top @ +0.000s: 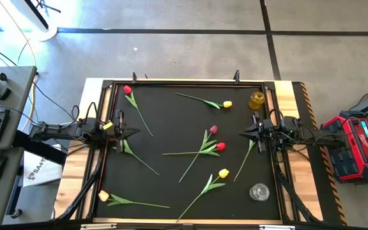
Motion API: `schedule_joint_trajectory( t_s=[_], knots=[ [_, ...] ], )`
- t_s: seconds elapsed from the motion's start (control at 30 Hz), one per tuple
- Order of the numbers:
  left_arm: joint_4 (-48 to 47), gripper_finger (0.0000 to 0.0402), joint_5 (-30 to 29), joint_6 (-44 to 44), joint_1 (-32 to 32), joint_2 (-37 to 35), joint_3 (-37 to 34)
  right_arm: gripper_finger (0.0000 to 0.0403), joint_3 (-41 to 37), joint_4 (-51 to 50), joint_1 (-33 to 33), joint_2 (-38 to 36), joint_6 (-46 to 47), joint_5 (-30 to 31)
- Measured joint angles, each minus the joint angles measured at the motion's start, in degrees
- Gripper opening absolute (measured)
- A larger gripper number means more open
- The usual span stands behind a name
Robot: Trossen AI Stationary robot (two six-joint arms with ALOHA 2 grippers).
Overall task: Sort flowers into vase by color
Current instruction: Put the right white flower into the yellow flower vase
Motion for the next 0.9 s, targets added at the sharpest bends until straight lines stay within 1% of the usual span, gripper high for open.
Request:
schedule_joint_trajectory(
  t_s=[0.07, 0.23, 0.27, 0.4, 0.5, 0.53, 0.6, 0.63, 0.67, 0.73, 0.8, 0.9],
  knots=[
    [0.98, 0.0, 0.0, -2.24, 0.0, 0.02, 0.0, 0.0, 0.0, 0.67, 0.0, 0.02, -0.08, 1.01],
    [4.49, 0.0, -0.02, -9.68, -0.02, 0.02, 0.0, 0.0, 0.02, 6.39, -0.02, 0.0, -0.52, 11.22],
    [4.87, 0.0, -0.02, -10.6, -0.02, 0.02, 0.0, 0.0, 0.02, 8.39, -0.02, 0.02, 0.97, 12.8],
    [5.93, 0.0, 0.0, -10.97, 0.0, 0.02, 0.0, 0.0, 0.04, 15.81, -0.02, -0.02, 12.14, 18.64],
    [5.9, 0.0, 0.07, -11.11, 0.0, 0.02, 0.0, 0.0, 0.04, 19.1, -0.02, 0.0, 20.3, 19.97],
    [5.87, 0.0, 0.07, -11.67, 0.0, 0.14, 0.0, 0.0, 0.04, 20.38, -0.03, 0.0, 21.02, 20.17],
    [5.8, 0.0, 0.12, -12.89, 0.0, 0.62, 0.0, 0.0, 0.07, 21.87, -0.28, 0.0, 16.43, 24.29],
    [5.77, 0.0, 0.13, -13.4, 0.0, 0.86, 0.0, 0.0, 0.07, 21.36, -0.4, 0.02, 15.92, 27.52],
    [5.92, 0.0, 0.13, -13.64, 0.0, 1.25, 0.0, 0.0, 0.09, 19.71, -0.41, 0.22, 17.8, 31.33],
    [5.81, 0.0, 0.15, -13.76, 0.0, 2.24, 0.0, 0.0, 0.09, 14.05, -0.51, 0.97, 23.98, 37.3],
    [5.91, 0.0, 0.14, -13.72, 0.0, 3.3, 0.0, 0.0, 0.09, 7.34, -1.08, 2.01, 31.02, 38.34],
    [6.08, 0.0, -0.72, -13.69, 0.0, 5.28, 0.0, 0.0, 0.07, -1.19, -2.22, 4.46, 44.51, 37.29]
  ],
)
